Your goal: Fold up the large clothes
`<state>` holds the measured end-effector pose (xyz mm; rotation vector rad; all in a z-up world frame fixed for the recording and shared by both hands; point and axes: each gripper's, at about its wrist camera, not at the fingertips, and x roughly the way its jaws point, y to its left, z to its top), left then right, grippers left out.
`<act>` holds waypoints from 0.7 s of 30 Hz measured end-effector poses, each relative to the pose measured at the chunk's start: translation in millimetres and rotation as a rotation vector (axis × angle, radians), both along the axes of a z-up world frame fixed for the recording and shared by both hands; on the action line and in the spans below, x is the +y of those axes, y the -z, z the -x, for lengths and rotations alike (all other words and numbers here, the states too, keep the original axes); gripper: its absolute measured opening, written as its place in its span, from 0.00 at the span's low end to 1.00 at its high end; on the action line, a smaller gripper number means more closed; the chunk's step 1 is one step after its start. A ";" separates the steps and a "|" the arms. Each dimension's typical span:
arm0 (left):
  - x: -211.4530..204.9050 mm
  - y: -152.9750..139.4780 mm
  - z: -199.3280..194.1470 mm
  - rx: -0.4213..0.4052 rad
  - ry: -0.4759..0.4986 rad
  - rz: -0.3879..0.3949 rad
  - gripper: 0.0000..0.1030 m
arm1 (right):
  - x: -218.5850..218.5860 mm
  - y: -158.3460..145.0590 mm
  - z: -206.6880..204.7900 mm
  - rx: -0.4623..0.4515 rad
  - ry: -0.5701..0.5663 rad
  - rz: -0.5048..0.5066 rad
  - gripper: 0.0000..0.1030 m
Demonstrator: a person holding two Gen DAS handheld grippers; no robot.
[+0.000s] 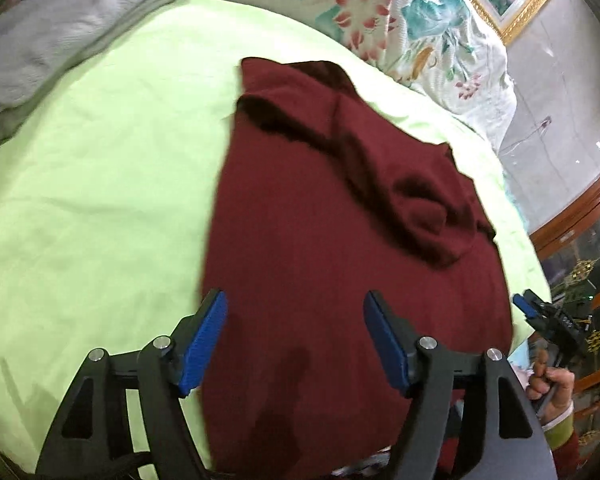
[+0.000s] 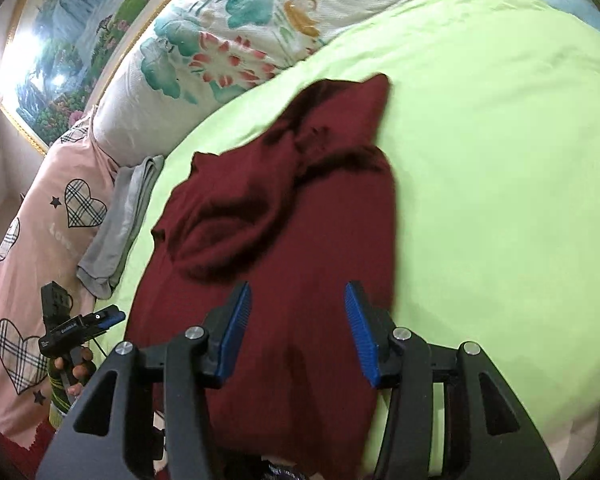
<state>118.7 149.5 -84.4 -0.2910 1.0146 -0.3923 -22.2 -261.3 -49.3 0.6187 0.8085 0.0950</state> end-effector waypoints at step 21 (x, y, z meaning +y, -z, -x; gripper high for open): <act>5.0 34.0 65.4 0.056 0.182 -0.020 0.74 | 25.1 65.5 60.4 0.013 -0.333 -0.215 0.53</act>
